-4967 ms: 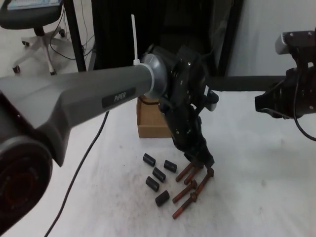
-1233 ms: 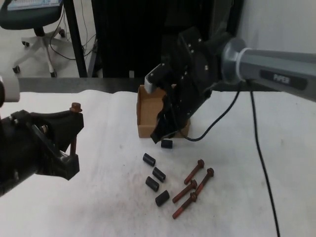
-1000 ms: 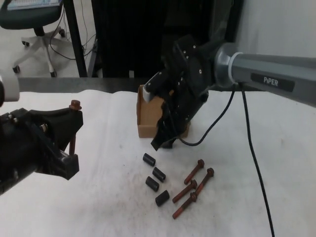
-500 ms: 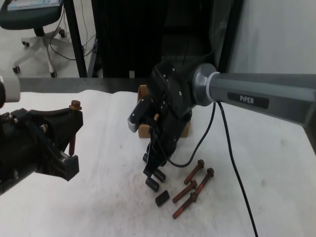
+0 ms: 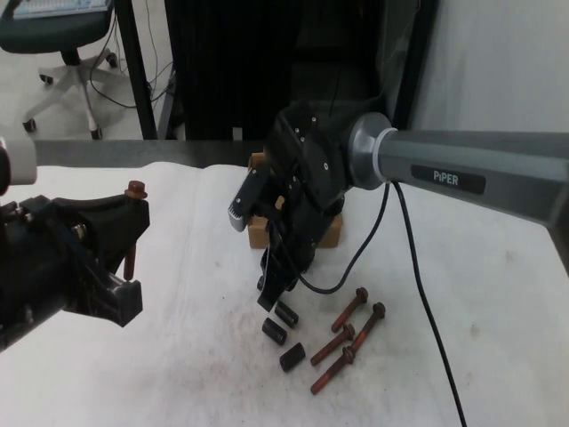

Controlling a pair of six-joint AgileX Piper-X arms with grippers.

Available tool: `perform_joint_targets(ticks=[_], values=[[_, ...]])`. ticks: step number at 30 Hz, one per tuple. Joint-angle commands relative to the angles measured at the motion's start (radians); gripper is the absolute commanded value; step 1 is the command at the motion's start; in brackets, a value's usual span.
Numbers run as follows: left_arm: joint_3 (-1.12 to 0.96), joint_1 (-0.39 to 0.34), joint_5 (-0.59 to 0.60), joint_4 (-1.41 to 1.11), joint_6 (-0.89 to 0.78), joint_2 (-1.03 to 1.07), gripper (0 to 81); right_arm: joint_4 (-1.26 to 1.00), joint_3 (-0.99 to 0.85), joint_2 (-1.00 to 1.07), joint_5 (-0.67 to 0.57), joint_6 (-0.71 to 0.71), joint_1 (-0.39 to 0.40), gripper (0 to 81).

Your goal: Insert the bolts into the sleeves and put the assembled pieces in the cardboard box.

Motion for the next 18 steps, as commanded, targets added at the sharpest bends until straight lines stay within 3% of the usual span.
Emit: perform_joint_targets(ticks=[1,18], values=[[-0.003,0.001,-0.001,-0.011,0.000,-0.012,0.3,-0.030,-0.007,-0.003,0.004,-0.009,-0.004,35.3],[-0.003,0.001,-0.032,-0.012,0.000,-0.012,0.3,0.019,-0.007,0.071,0.034,-0.009,0.007,33.5]])
